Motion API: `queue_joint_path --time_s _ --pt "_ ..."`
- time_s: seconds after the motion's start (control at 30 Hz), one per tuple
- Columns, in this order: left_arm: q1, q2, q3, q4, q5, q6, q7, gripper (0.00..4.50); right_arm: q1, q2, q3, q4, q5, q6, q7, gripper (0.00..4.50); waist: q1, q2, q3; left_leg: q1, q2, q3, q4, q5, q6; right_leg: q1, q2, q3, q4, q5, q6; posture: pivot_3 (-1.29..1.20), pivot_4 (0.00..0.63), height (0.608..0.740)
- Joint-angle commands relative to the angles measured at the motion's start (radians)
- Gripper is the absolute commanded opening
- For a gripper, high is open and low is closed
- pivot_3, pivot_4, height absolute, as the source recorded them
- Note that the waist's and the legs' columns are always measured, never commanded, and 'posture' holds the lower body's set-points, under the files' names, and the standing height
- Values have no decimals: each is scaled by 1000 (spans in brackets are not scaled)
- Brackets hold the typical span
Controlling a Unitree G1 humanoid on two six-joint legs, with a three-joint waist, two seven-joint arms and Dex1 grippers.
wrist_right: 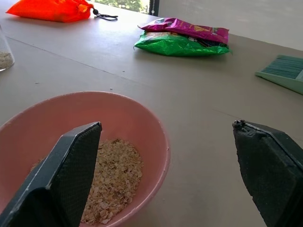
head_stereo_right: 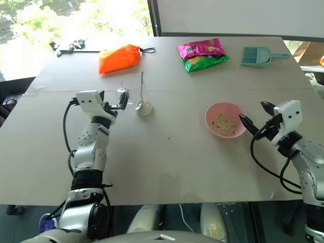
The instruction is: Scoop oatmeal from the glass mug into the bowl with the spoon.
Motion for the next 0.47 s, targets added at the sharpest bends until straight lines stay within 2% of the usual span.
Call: queue_joint_path --time_s 0.03,0.17,0.3,0.33,0.47 --pt "144 58 14 -245 -86 119 -61 4472 54 -26 -79 -29 4 -66 60 4500 4 0 0 0 0 0 -1 0 0 0 0 0 0 0 0 0 150 740" --pt "306 111 41 -438 -192 220 -117 4472 178 -79 -136 -26 14 -96 186 4500 13 0 0 2 0 0 -2 0 0 3 0 0 -3 0 0 0 150 740" --pt "536 195 76 -677 -333 335 -203 4472 357 -95 -258 -59 70 -102 292 4500 16 0 0 9 1 2 -7 -3 4 10 0 2 -7 0 0 0 150 740" --pt "562 214 85 -699 -348 349 -211 4472 386 -96 -282 -66 78 -98 304 4500 16 2 0 16 1 3 -14 -3 5 15 -1 3 -13 0 0 0 150 740" --pt "617 271 122 -733 -393 386 -241 4472 448 -107 -335 -75 97 -77 338 4500 18 3 -1 28 4 5 -19 -3 5 24 1 4 -16 0 0 0 150 740"
